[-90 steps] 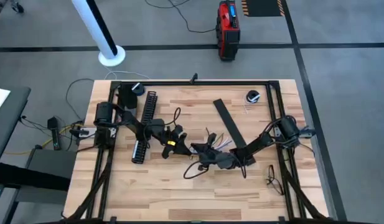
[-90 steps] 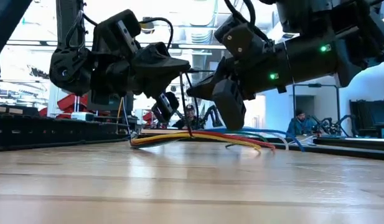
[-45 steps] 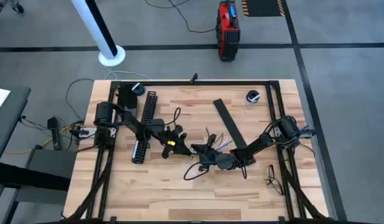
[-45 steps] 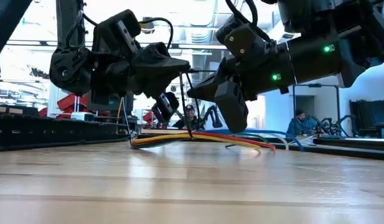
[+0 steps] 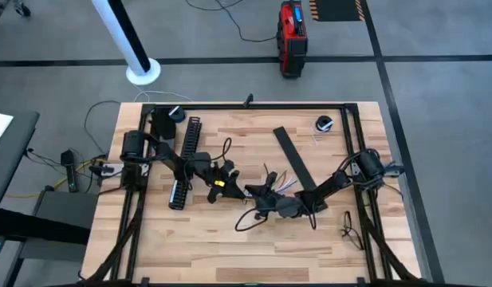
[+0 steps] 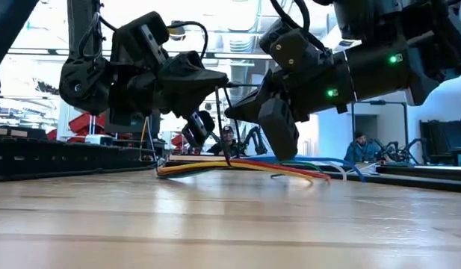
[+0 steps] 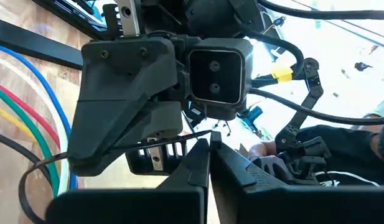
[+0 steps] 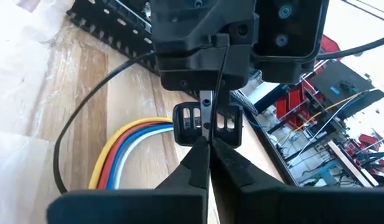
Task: Ziptie cables
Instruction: Wrap the black zip tie on the cable
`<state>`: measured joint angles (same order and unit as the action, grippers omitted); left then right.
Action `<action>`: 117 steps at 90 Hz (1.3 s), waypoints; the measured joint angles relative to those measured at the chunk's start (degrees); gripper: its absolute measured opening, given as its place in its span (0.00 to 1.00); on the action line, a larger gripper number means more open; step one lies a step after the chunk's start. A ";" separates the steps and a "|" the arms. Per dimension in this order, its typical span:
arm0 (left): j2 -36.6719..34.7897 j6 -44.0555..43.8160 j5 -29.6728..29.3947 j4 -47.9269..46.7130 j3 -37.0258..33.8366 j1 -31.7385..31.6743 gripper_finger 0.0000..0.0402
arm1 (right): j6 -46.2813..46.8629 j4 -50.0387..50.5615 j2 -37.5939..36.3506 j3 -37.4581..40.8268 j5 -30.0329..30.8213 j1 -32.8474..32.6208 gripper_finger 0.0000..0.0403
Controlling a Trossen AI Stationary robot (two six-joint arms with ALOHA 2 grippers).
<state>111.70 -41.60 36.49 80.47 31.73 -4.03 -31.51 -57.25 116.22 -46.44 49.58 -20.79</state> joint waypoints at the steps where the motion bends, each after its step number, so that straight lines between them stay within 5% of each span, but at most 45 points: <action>1: 0.00 -0.01 0.01 0.00 0.00 0.00 0.00 | -0.01 0.00 0.00 0.00 0.00 0.01 0.00; 117: 0.00 -0.07 0.20 -0.77 0.00 0.04 0.00 | -1.89 -2.10 0.00 -0.95 -1.75 0.67 0.00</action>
<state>111.70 -41.67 36.69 79.69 31.73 -3.99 -33.40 -59.36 116.22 -47.38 47.83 -20.13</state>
